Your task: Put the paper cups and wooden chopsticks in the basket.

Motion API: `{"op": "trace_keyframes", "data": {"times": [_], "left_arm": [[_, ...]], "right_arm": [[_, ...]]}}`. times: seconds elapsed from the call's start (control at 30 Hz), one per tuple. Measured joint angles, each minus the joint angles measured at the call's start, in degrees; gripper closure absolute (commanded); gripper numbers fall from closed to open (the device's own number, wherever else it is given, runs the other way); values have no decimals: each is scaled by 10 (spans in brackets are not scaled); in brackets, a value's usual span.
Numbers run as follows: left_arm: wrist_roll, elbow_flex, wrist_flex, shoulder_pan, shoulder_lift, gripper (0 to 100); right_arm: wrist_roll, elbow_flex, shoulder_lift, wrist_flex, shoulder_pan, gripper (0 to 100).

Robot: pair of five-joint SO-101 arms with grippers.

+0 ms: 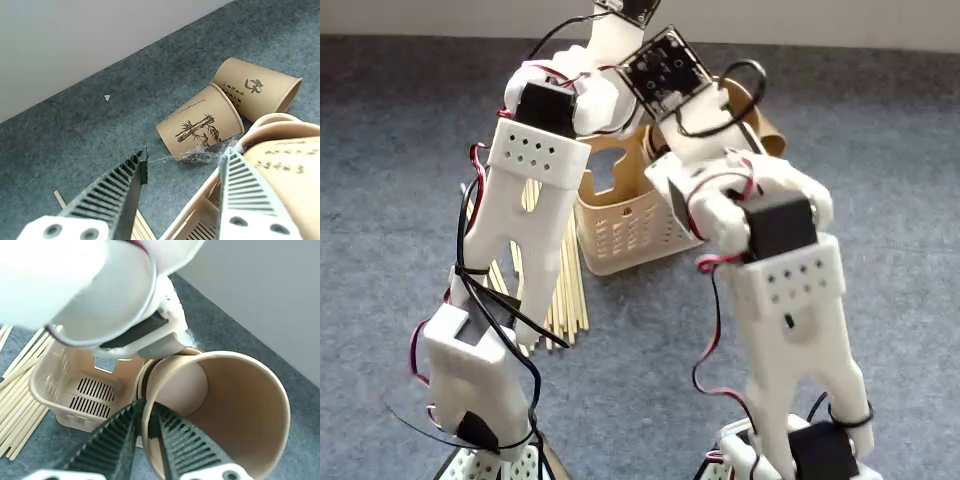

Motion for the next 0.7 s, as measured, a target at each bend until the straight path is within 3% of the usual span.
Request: {"op": "trace_keyframes", "data": {"times": [0.13,0.5,0.7], "left_arm": [[-2,0,0,-30,0,750],[-2,-146,42,-217,-108,751],[-2,-157,113,-276,-180,751]], "right_arm": [[0,-47,39,-2,0,993],[21,-99,173,34,0,980],[21,-113,191,36,6,735]]}}
